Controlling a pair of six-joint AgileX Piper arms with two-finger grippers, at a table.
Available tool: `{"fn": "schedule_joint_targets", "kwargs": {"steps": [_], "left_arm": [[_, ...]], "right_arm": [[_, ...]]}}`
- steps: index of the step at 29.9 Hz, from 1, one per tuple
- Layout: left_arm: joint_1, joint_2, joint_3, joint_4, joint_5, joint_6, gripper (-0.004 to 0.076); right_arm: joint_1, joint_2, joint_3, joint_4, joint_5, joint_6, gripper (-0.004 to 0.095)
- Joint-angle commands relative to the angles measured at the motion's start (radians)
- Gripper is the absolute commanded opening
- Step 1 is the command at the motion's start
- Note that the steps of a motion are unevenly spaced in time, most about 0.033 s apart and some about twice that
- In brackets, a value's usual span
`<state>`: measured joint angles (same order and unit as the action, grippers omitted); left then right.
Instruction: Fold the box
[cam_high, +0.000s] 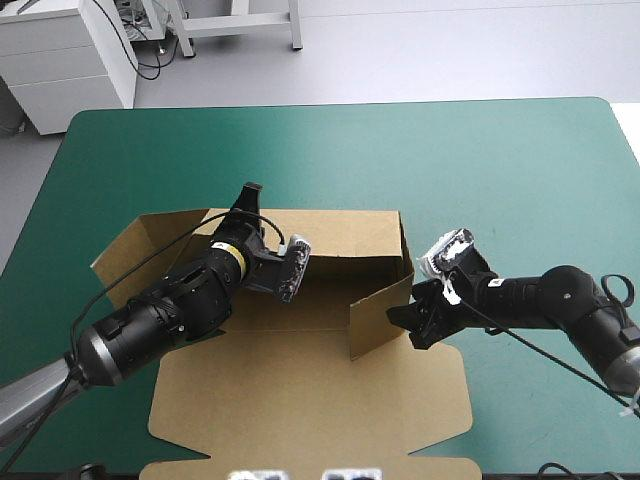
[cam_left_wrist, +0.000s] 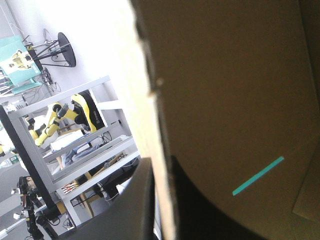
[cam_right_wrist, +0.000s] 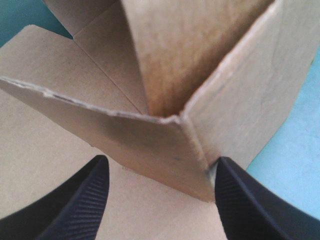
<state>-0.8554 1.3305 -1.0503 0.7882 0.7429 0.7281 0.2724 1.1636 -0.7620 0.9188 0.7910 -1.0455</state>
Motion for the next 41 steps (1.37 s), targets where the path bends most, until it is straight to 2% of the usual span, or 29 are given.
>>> {"fn": "schedule_joint_targets", "kwargs": {"steps": [1,10,16,21,24,27,32,35,37,41], "left_arm": [[-0.018,0.030,0.008,-0.201,-0.014,0.072,-0.0008],[-0.020,0.058,0.008,-0.253,-0.017,0.104,-0.0008],[-0.076,0.058,0.008,-0.289,-0.008,0.145,-0.0008],[-0.100,0.058,0.008,-0.287,-0.008,0.130,-0.0008],[-0.100,0.058,0.008,-0.270,-0.008,0.123,-0.0008],[-0.100,0.058,0.008,-0.267,-0.008,0.123,-0.0008],[-0.100,0.058,0.008,-0.267,0.001,0.123,-0.0008],[-0.100,0.058,0.004,-0.263,0.022,0.123,-0.0005],[-0.100,0.055,-0.002,-0.265,0.022,0.123,0.0022],[-0.100,0.047,-0.026,-0.267,0.018,0.115,0.0162]], "right_arm": [[0.001,-0.011,-0.026,0.119,-0.023,-0.080,0.0615],[0.001,0.011,-0.026,0.162,-0.061,-0.104,0.0617],[0.001,0.057,-0.026,0.217,-0.072,-0.131,0.0609],[0.025,0.080,-0.030,0.224,-0.084,-0.153,0.0467],[0.082,0.082,-0.032,0.224,-0.136,-0.169,0.0370],[0.133,0.084,-0.032,0.212,-0.197,-0.172,0.0248],[0.154,0.087,-0.032,0.212,-0.208,-0.172,0.0038],[0.154,0.087,-0.032,0.212,-0.211,-0.172,-0.0018],[0.154,0.087,-0.032,0.212,-0.218,-0.172,-0.0019],[0.154,0.087,-0.032,0.212,-0.273,-0.162,-0.0019]]}}
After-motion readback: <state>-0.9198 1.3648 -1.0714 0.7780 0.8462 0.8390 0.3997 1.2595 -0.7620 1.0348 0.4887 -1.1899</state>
